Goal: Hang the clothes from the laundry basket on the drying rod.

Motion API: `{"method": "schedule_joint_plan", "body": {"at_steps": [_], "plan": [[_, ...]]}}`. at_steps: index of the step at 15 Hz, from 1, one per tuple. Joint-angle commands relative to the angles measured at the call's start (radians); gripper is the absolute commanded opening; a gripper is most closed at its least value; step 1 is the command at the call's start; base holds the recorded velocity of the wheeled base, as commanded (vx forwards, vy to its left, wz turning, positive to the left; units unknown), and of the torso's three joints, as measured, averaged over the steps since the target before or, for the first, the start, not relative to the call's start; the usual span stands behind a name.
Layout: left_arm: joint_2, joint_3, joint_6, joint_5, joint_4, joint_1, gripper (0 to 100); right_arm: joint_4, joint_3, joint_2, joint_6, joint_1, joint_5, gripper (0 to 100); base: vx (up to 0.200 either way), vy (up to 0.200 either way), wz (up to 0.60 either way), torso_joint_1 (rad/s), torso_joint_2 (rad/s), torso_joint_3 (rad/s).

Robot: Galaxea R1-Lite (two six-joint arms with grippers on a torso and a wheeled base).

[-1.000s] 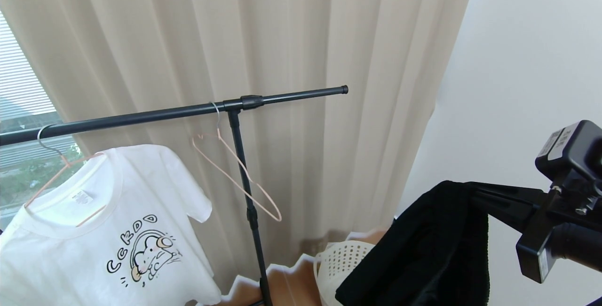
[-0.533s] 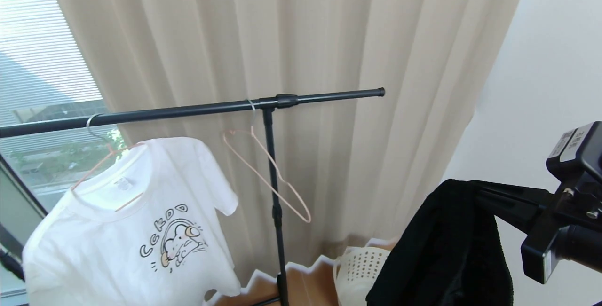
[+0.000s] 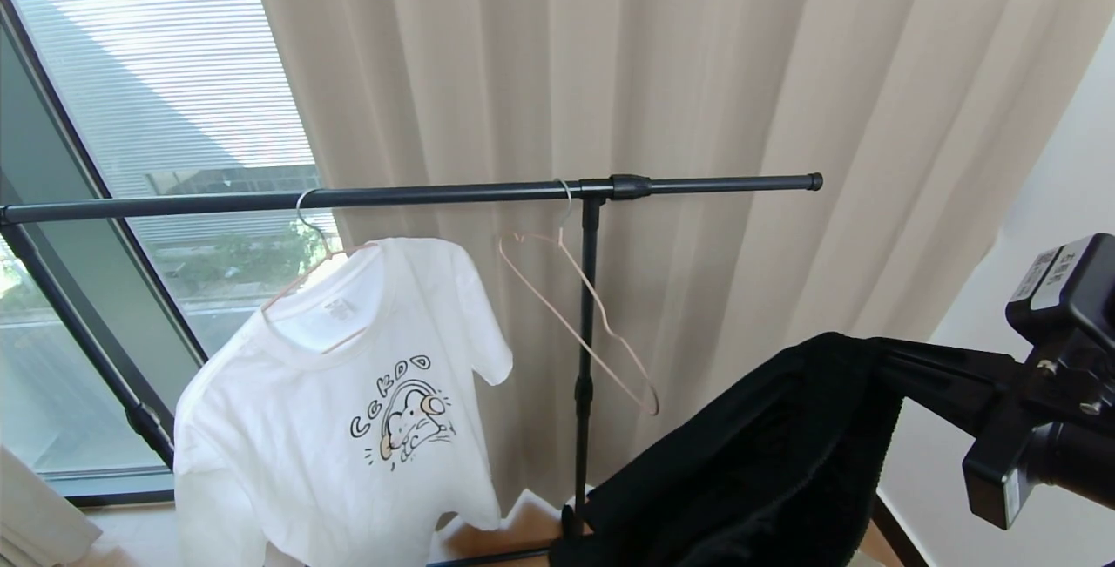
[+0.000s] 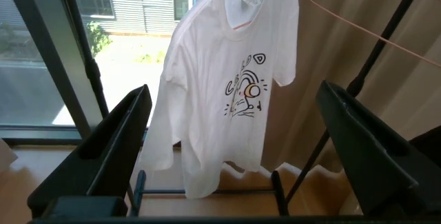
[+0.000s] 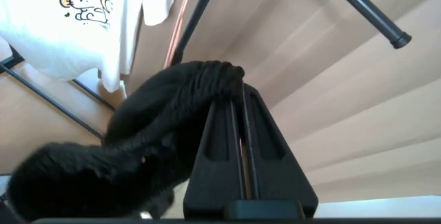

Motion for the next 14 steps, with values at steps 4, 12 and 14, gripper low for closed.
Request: {"method": "schedule_joint_plan", "body": {"at_steps": [4,12,14], "plan": [[0.001,0.000,0.000,0.001,0.000,0.001,100,-0.015,0.005,-0.001,0.000,0.001,0.002,0,0.000,0.000,0.00,0.000,0.00,0.000],[0.001,0.000,-0.002,0.001,0.000,0.001,100,-0.015,0.011,0.002,0.000,0.001,0.002,0,0.000,0.000,0.00,0.082,-0.18,-0.097],[0.001,0.000,0.000,0.001,0.000,0.001,100,-0.015,0.011,0.002,0.000,0.001,0.003,0,0.000,0.000,0.00,0.166,-0.34,-0.193]]}}
